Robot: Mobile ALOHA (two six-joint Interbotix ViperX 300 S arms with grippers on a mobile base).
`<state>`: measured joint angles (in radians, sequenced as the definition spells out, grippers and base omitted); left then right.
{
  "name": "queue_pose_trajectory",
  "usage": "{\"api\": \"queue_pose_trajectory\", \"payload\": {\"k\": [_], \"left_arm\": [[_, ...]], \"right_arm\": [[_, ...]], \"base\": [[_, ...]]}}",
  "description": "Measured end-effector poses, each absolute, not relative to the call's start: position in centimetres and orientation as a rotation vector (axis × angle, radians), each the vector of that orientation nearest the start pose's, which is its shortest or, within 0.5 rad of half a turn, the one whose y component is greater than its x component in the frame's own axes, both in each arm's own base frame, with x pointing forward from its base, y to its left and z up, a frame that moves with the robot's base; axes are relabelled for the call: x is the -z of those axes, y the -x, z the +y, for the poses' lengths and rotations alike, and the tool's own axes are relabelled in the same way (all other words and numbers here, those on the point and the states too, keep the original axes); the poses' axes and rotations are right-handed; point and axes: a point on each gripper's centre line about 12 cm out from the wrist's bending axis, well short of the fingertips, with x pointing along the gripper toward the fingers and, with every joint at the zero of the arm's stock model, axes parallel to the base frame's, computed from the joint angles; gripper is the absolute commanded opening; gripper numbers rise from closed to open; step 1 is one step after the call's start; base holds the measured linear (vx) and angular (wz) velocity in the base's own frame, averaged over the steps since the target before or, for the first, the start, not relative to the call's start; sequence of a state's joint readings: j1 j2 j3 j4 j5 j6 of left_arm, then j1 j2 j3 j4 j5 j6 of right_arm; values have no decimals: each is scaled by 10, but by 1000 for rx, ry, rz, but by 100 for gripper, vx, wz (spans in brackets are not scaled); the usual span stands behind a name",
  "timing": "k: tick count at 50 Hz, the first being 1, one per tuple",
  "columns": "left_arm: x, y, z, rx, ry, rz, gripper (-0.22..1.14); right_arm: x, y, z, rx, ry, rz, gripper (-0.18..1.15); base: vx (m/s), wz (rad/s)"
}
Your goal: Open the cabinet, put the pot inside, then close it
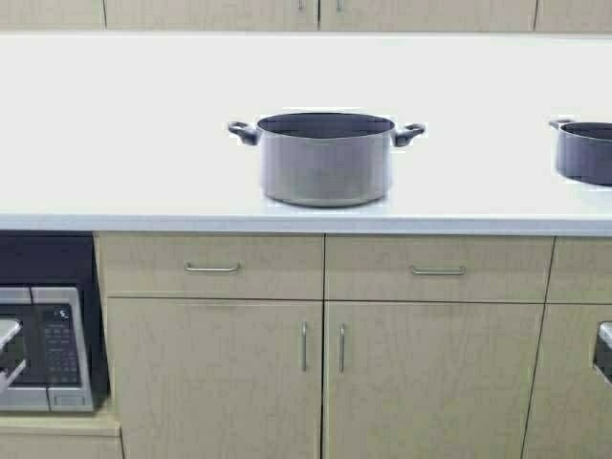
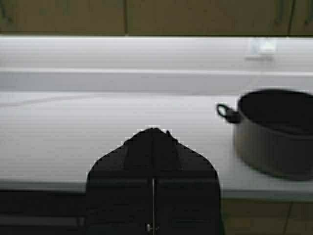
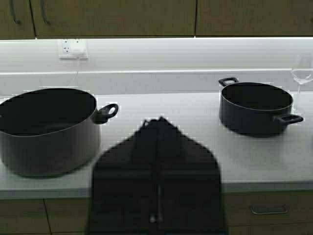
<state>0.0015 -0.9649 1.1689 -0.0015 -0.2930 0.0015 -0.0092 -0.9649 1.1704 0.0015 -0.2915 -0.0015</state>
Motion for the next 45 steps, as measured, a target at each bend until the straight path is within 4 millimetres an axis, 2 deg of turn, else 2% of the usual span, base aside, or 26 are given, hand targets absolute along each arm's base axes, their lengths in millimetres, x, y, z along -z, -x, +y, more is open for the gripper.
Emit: {"api": "queue_pose_trajectory", "payload": {"k": [5, 13, 45], "left_arm": [[-292, -201, 0, -1, 8, -94, 7], [-284, -205, -1, 2, 11, -75, 2], [-276, -204, -1, 2, -3, -52, 2]], "right_arm": [[-291, -199, -2, 10, -3, -69, 9], [-288, -200, -2, 10, -4, -54, 5], [-276, -208, -2, 10, -5, 6, 6]], "base": [[7, -2], [14, -2], [20, -2]]}}
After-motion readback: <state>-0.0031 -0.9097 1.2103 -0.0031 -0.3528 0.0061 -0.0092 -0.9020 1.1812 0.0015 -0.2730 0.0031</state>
